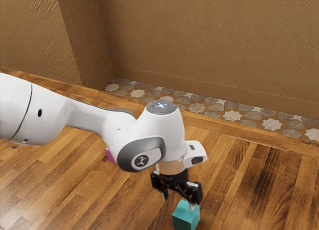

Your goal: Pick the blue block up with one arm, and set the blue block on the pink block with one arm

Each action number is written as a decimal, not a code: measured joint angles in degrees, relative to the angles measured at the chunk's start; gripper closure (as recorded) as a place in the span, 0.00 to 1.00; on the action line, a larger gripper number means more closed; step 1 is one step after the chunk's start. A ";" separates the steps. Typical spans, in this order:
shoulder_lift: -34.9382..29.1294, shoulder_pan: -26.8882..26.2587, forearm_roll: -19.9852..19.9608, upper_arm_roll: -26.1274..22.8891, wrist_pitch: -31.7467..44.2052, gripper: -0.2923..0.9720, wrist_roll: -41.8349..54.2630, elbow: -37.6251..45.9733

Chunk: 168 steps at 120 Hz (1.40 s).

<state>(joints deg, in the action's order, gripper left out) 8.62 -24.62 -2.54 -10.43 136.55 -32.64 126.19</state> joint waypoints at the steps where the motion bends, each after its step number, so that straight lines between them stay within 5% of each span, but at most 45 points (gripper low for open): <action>1: 0.23 -0.06 0.04 0.01 0.19 0.28 -0.14 -0.01; 36: 2.87 -1.35 7.17 0.06 5.48 0.29 -3.88 -0.11; 92: 5.70 -2.10 11.12 0.06 8.12 0.31 -6.57 0.50; 168: 5.27 -1.10 14.21 0.21 6.89 0.49 -9.89 -0.43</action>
<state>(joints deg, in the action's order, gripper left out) 13.89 -25.72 11.67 -10.22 143.44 -42.53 125.77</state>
